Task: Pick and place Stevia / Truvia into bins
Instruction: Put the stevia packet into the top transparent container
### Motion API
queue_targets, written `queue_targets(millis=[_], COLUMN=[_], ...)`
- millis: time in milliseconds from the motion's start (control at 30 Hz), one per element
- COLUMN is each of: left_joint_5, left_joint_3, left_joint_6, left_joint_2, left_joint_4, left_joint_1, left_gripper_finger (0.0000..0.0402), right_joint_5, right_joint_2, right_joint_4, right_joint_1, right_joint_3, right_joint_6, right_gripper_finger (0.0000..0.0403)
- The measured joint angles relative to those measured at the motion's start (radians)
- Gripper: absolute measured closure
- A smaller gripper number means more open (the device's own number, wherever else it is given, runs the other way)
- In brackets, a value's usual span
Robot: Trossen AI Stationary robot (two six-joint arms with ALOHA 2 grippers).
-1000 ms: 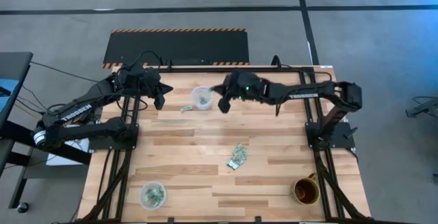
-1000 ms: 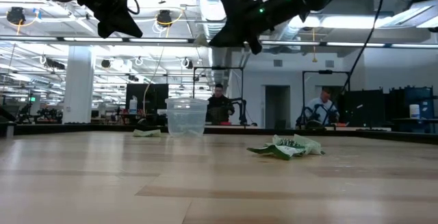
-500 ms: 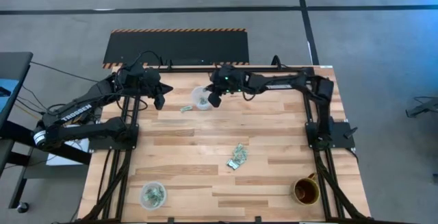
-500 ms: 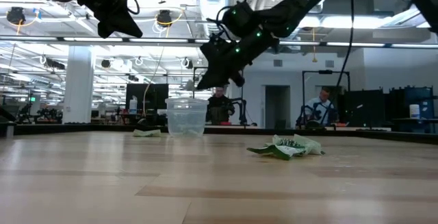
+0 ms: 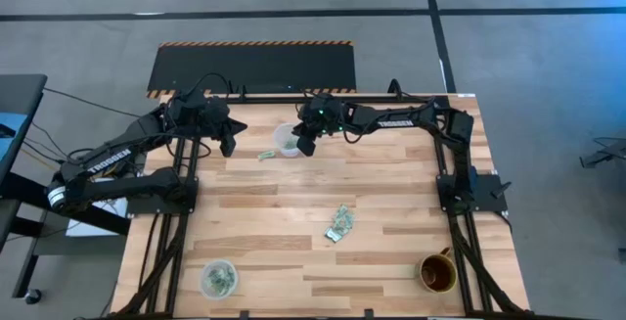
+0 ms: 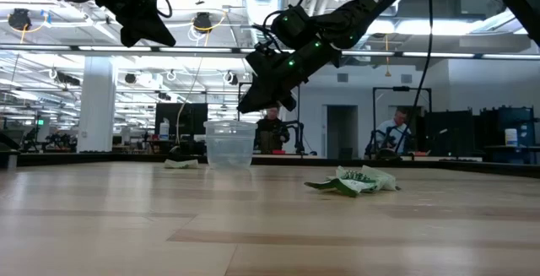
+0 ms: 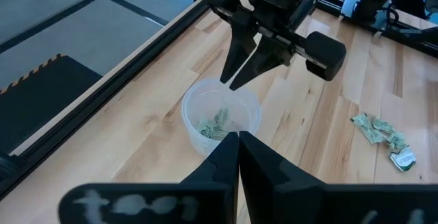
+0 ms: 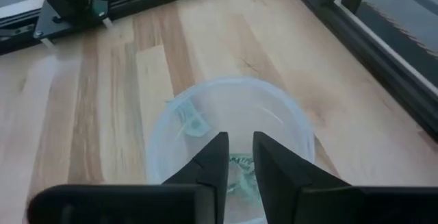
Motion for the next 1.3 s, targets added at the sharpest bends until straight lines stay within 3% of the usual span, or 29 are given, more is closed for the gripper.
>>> queue_targets(millis=[367, 700, 867, 1000, 1300], left_joint_5=[0.0, 0.0, 0.0, 0.0, 0.0], left_joint_3=[0.0, 0.0, 0.0, 0.0, 0.0], left_joint_6=[0.0, 0.0, 0.0, 0.0, 0.0], left_joint_2=[0.0, 0.0, 0.0, 0.0, 0.0], left_joint_4=[0.0, 0.0, 0.0, 0.0, 0.0], left_joint_1=[0.0, 0.0, 0.0, 0.0, 0.0], left_gripper_finger=[0.0401, 0.0401, 0.0402, 0.0401, 0.0401], right_joint_5=[-0.036, -0.025, 0.075, 0.133, 0.115], right_joint_2=[-0.069, -0.234, -0.311, -0.369, -0.406], right_joint_4=[-0.047, -0.473, -0.615, -0.63, -0.629], right_joint_1=[0.001, 0.087, 0.204, 0.296, 0.389], right_joint_3=[0.0, -0.009, -0.107, -0.206, -0.302], right_joint_6=[-0.001, -0.003, 0.109, 0.249, 0.385], right_gripper_finger=[0.032, 0.032, 0.032, 0.032, 0.0316])
